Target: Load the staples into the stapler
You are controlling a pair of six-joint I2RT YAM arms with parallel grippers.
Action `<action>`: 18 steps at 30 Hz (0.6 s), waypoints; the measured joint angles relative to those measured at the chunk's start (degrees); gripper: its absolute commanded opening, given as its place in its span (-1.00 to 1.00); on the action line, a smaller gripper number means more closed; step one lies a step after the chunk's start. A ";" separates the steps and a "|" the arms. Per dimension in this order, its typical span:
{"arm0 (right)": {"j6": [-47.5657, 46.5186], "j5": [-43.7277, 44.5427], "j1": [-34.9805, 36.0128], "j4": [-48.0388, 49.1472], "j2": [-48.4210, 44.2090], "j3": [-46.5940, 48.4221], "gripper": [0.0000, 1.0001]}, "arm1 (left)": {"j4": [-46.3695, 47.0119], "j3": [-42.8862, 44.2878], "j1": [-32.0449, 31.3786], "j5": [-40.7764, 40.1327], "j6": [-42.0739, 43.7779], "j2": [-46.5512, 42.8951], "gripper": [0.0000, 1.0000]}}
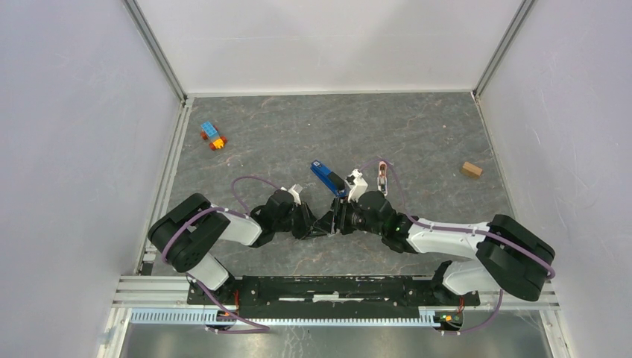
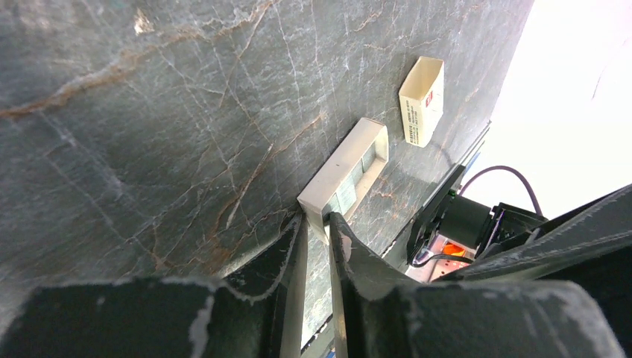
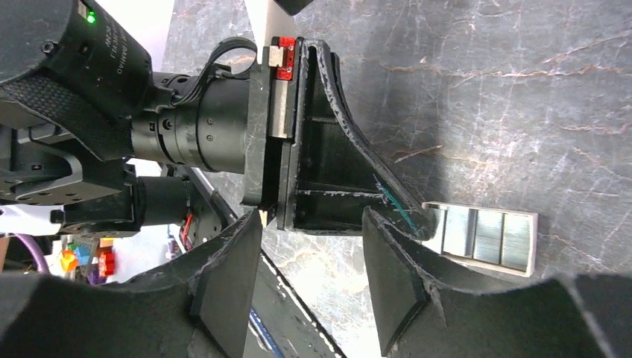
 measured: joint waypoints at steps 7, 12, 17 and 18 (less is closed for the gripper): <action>-3.37 2.80 0.00 -4.79 -0.15 0.48 0.18 | -0.13 0.07 -0.04 -0.04 0.00 0.00 -0.53; -5.01 4.09 0.00 -6.91 2.14 0.94 0.19 | -0.17 0.07 -0.04 -0.07 0.00 0.00 -0.53; -5.57 4.68 0.00 -7.10 4.46 0.94 0.19 | -0.33 0.09 -0.04 -0.04 0.02 -0.02 -0.54; -5.64 4.85 -0.02 -7.10 4.68 0.94 0.19 | -0.35 0.11 -0.04 -0.07 0.02 -0.02 -0.54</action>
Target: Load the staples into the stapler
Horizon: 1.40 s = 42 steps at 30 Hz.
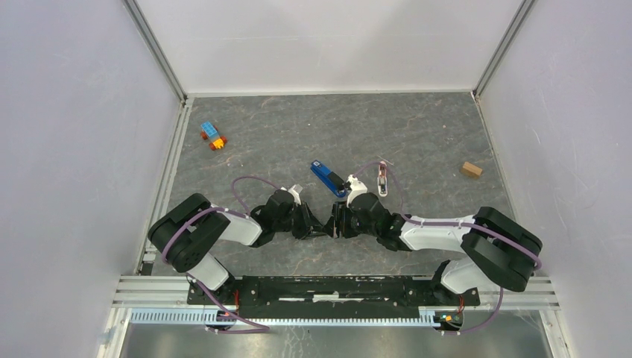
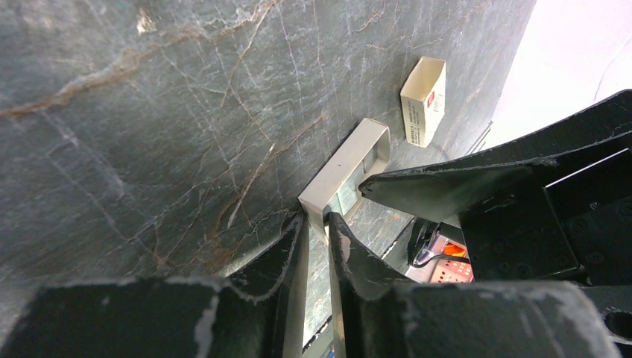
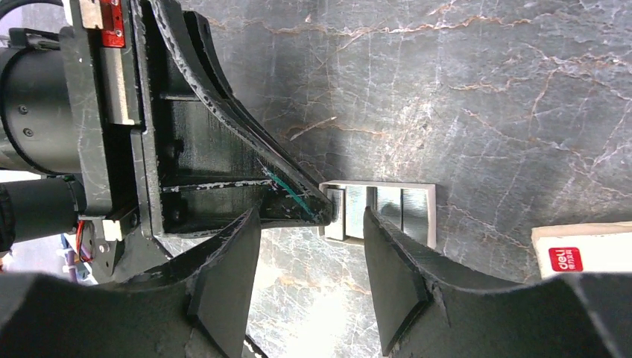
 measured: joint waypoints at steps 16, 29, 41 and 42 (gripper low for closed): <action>-0.63 1.27 0.00 1.03 1.99 0.22 0.20 | -0.90 0.42 0.00 0.00 0.00 0.00 -0.56; 0.22 -0.35 -0.17 1.95 2.29 0.22 0.19 | -1.14 0.50 0.00 0.00 0.00 0.00 -0.56; 4.39 -4.92 0.02 6.25 -1.29 -0.28 0.19 | -1.14 0.52 -0.02 -0.04 0.00 0.00 -0.56; 4.63 -5.11 0.02 6.60 -1.55 -0.31 0.19 | -1.14 0.52 -0.02 -0.04 0.00 0.00 -0.56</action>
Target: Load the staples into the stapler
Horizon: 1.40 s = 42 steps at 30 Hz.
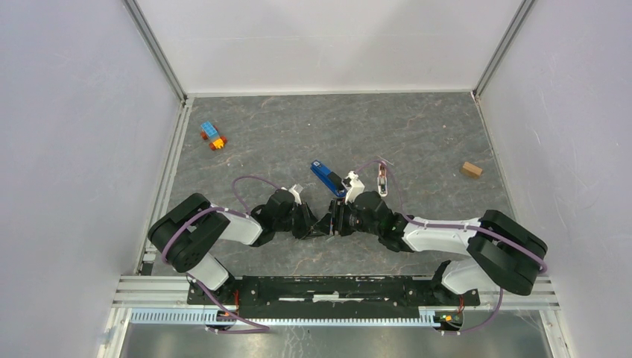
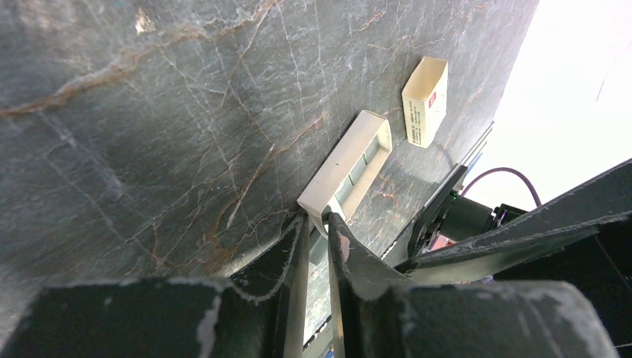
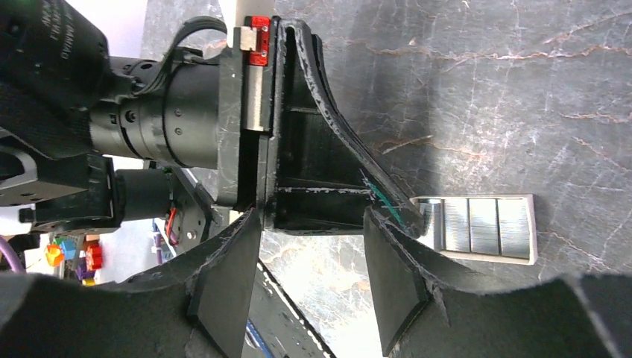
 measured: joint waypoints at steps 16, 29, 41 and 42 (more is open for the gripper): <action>-13.44 4.55 0.00 -14.21 -6.01 3.13 -0.02 | -10.91 1.88 -0.02 -3.50 1.46 -11.10 -0.38; -19.89 12.68 -5.09 -23.69 -24.24 0.22 0.08 | -33.03 11.19 -7.80 -14.03 22.40 -21.14 -0.07; -22.01 13.05 -12.07 -30.03 -31.06 0.15 0.09 | -37.75 17.05 -17.44 -18.47 32.02 -8.20 0.01; -22.05 13.05 -12.15 -30.21 -31.19 0.15 0.09 | -37.75 17.44 -17.62 -18.60 32.33 -7.37 0.01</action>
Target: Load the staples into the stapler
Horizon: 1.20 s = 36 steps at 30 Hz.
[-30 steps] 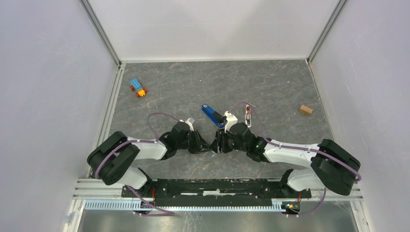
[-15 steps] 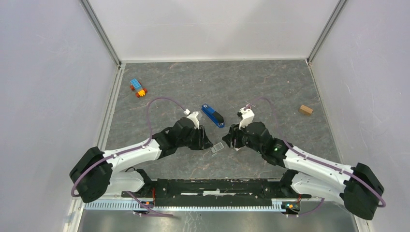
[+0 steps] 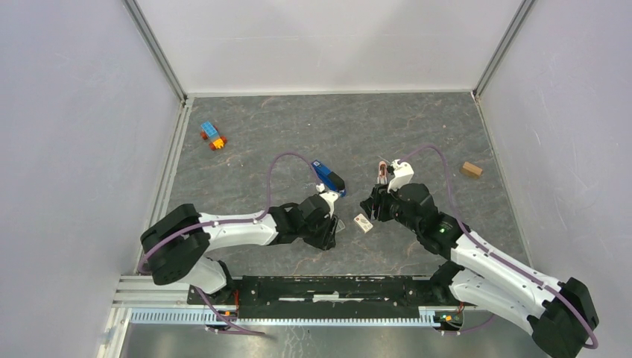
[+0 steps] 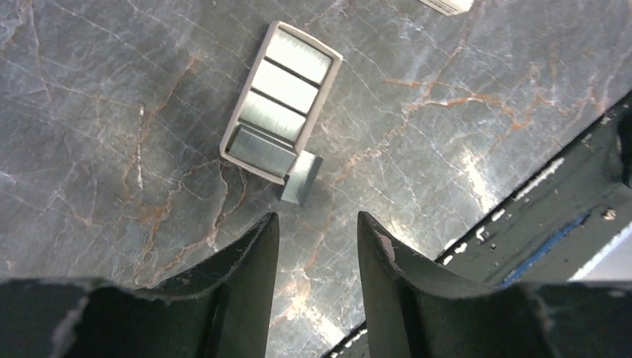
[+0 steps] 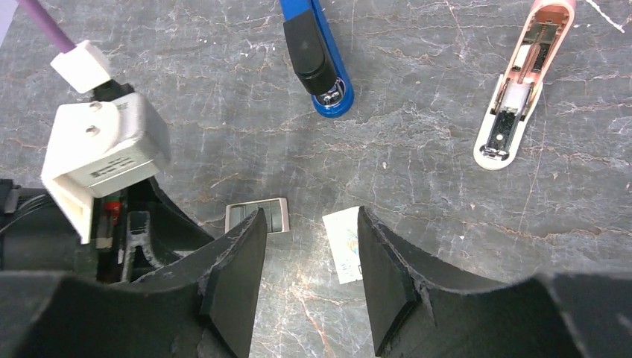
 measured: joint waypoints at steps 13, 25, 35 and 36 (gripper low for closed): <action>-1.05 -0.44 -1.25 -1.60 -1.90 0.00 0.10 | 1.49 3.65 -0.59 -2.27 1.64 6.03 -0.07; -1.22 -1.42 -2.23 -1.22 -1.90 -0.24 0.11 | 1.57 4.02 -2.49 -2.69 1.86 6.73 -0.28; -1.22 -1.95 -2.27 -1.09 -2.05 -0.94 0.11 | -2.34 7.58 -2.67 -4.81 1.75 8.98 -0.32; -1.22 -1.92 -2.27 -1.09 -2.14 -0.94 0.11 | -2.67 7.85 -2.67 -4.90 1.73 9.11 -0.33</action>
